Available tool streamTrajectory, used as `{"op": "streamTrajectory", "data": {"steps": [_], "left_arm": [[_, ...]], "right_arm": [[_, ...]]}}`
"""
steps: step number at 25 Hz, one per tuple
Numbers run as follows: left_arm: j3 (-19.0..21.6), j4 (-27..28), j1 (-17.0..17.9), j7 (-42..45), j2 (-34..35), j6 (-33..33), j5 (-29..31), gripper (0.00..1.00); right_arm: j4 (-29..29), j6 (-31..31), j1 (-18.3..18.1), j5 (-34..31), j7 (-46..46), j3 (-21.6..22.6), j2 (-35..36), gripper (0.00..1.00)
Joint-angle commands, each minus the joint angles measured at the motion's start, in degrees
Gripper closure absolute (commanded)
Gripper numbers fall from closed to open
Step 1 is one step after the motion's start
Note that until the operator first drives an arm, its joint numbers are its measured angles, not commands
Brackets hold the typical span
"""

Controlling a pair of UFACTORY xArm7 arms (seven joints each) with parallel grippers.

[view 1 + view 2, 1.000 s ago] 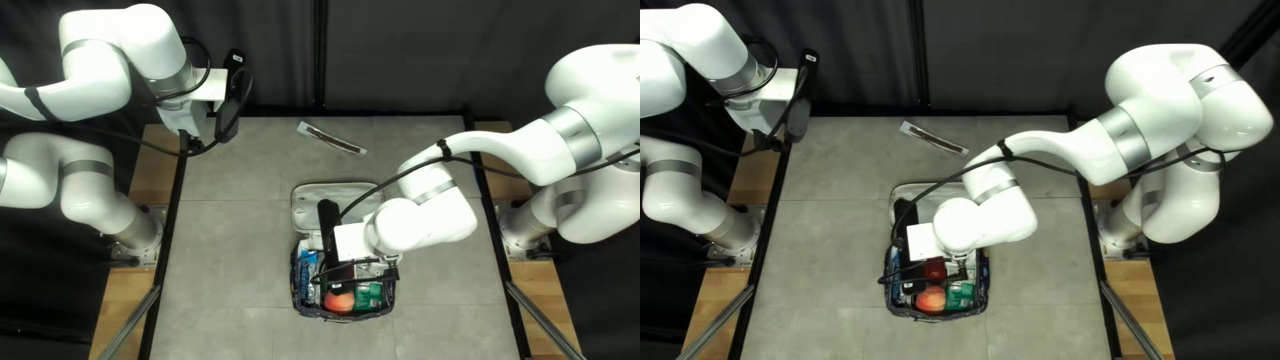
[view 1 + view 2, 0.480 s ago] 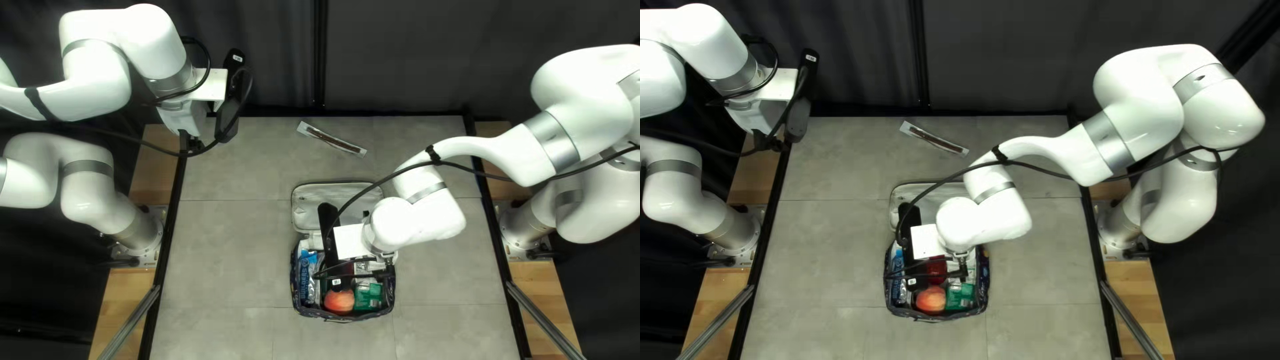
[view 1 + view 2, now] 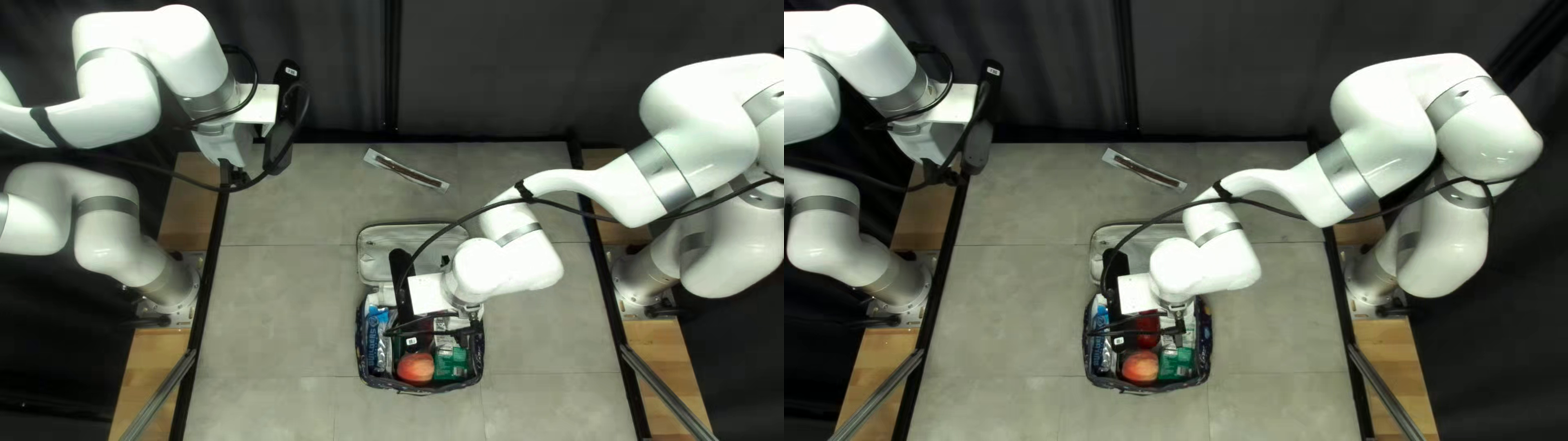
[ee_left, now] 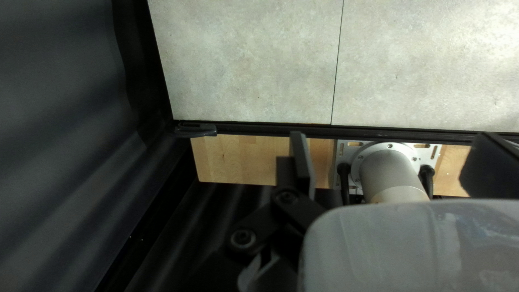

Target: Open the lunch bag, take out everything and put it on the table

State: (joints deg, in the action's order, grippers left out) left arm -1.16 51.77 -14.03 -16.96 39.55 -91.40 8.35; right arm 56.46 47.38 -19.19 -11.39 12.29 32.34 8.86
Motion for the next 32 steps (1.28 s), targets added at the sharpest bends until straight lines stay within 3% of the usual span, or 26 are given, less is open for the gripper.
{"op": "streamTrajectory", "data": {"steps": [1,10,11,12,13,14,15,16,25,32], "left_arm": [[0.0,0.0,0.0,0.0,0.0,0.0,0.0,0.0],[0.0,0.0,0.0,0.0,0.0,0.0,0.0,0.0],[0.0,0.0,0.0,0.0,0.0,0.0,0.0,0.0],[0.0,0.0,0.0,0.0,0.0,0.0,0.0,0.0],[0.0,0.0,0.0,0.0,0.0,0.0,0.0,0.0],[0.0,0.0,0.0,0.0,0.0,0.0,0.0,0.0],[0.0,0.0,0.0,0.0,0.0,0.0,0.0,0.0],[0.0,0.0,0.0,0.0,0.0,0.0,0.0,0.0],[0.0,0.0,0.0,0.0,0.0,0.0,0.0,0.0],[0.0,0.0,0.0,0.0,0.0,0.0,0.0,0.0]], "right_arm": [[-3.29,-3.8,-1.18,1.05,-1.37,-0.42,-0.25,0.0],[-7.69,-8.45,-2.67,2.65,-2.97,-1.02,-0.62,0.0],[-7.8,-8.71,-2.78,2.51,-3.02,-1.18,-0.27,0.08],[-8.06,-9.16,-3.0,2.47,-3.24,-1.36,-0.02,0.29],[-8.25,-9.47,-3.15,2.5,-3.4,-1.47,0.09,0.37],[-8.85,-10.16,-3.53,2.78,-3.87,-1.63,0.06,0.35],[-9.08,-10.36,-3.67,2.93,-4.05,-1.69,0.01,0.74],[-8.99,-10.35,-3.79,3.1,-3.99,-1.76,0.13,1.0],[-9.38,-10.11,-3.42,2.63,-3.26,-1.65,-0.33,1.0],[-0.97,5.41,-0.82,1.02,1.94,1.06,-6.33,1.0]]}}
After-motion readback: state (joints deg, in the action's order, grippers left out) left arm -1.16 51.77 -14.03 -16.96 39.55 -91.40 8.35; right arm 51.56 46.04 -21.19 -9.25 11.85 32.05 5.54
